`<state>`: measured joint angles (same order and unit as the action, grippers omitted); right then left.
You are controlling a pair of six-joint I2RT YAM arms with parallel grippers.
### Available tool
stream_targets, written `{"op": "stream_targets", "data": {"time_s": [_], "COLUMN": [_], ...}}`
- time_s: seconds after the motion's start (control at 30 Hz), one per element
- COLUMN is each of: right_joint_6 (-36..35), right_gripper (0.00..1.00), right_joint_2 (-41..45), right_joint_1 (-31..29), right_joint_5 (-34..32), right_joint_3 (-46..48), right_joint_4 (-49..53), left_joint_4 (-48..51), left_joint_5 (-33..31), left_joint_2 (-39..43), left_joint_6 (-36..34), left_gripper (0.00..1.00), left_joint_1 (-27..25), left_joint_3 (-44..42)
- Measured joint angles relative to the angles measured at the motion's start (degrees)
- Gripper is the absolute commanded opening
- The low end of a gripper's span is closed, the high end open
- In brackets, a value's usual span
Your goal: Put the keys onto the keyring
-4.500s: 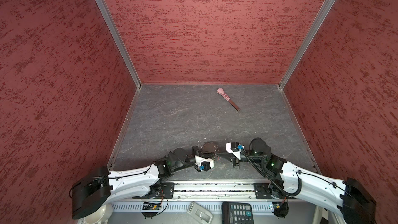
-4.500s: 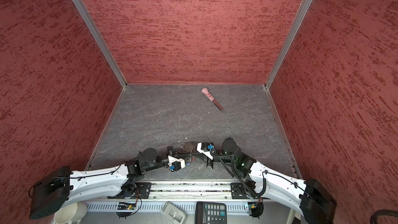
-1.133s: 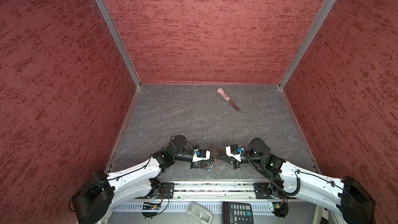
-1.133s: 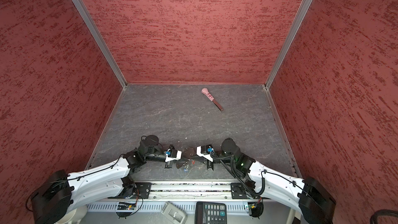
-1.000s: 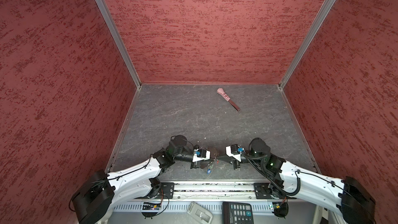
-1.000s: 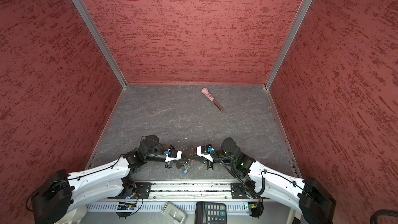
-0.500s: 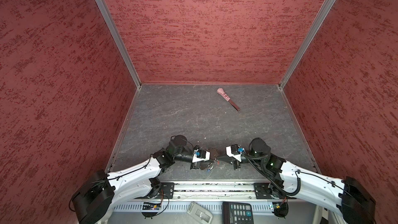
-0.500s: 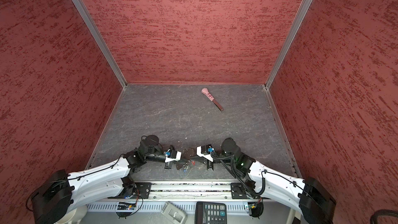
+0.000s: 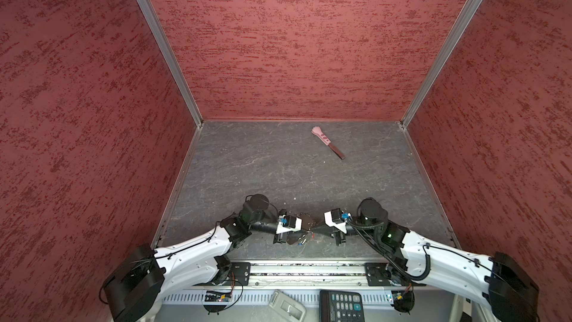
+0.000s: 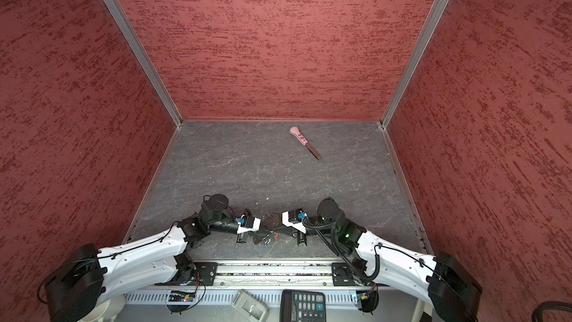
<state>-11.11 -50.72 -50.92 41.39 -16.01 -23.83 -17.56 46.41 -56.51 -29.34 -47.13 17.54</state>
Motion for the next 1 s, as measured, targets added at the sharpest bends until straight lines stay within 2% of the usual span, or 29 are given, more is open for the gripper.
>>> {"op": "stream_targets", "data": {"time_s": [1.0], "right_joint_6": [0.81], "right_gripper": [0.00], "right_joint_2": [-2.49], "right_joint_1": [0.02], "right_joint_5": [1.18], "right_joint_3": [-0.22], "right_joint_4": [-1.33], "left_joint_4": [0.00], "left_joint_5": [0.24], "left_joint_2": [-0.22], "left_joint_6": [-0.02], "left_gripper": [0.00], "left_joint_1": [-0.02], "left_joint_3": [0.00]}}
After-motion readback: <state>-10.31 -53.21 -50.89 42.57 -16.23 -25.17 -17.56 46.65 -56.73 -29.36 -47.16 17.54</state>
